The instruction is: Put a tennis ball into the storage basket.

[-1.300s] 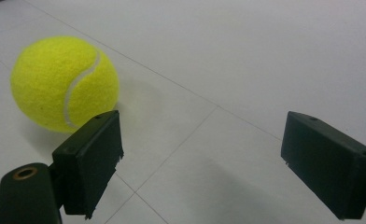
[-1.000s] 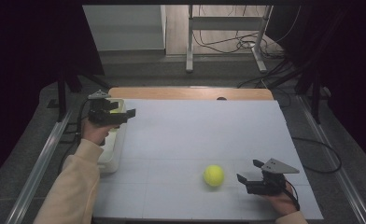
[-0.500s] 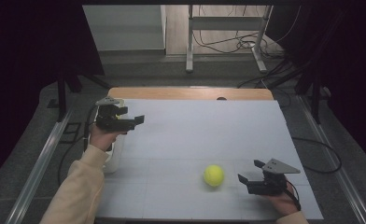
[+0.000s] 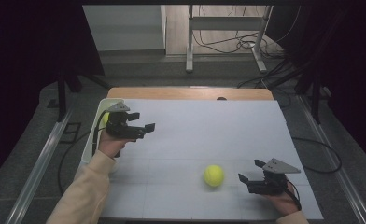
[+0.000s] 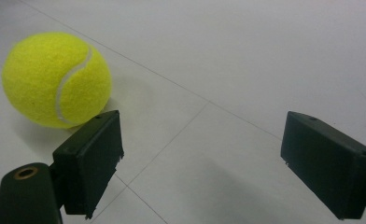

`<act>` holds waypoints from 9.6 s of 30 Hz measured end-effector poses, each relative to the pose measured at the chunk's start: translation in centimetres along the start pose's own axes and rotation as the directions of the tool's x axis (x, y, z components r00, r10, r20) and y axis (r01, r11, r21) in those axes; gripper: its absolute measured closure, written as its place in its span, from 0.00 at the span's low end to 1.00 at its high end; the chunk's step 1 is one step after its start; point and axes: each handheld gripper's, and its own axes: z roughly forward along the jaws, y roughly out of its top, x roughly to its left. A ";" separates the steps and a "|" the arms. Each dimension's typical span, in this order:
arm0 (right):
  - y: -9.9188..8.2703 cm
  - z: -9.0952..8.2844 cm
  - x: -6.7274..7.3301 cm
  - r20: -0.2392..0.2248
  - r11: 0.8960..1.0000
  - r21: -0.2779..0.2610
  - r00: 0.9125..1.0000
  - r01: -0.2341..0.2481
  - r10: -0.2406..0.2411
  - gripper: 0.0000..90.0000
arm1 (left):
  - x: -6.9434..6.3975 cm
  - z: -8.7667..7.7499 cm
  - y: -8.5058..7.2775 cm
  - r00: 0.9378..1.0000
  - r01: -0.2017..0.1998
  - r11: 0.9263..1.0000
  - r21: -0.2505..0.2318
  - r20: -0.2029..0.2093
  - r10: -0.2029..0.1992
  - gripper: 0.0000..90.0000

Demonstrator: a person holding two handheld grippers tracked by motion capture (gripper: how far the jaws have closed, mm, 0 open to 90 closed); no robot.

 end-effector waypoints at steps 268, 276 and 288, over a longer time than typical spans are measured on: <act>0.3 0.3 -0.4 0.029 1.000 -0.007 1.000 0.008 -0.008 0.15 | -12.9 8.6 -1.7 0.936 -0.195 0.976 0.096 0.316 0.156 0.30; 0.3 0.4 -0.4 0.030 1.000 -0.005 1.000 0.008 -0.008 0.15 | -12.2 7.5 -1.3 0.943 -0.186 0.980 0.074 0.292 0.157 0.30; 0.3 0.4 -0.4 0.030 1.000 -0.006 1.000 0.007 -0.007 0.15 | -11.1 6.0 -0.7 0.955 -0.162 0.986 0.038 0.259 0.147 0.30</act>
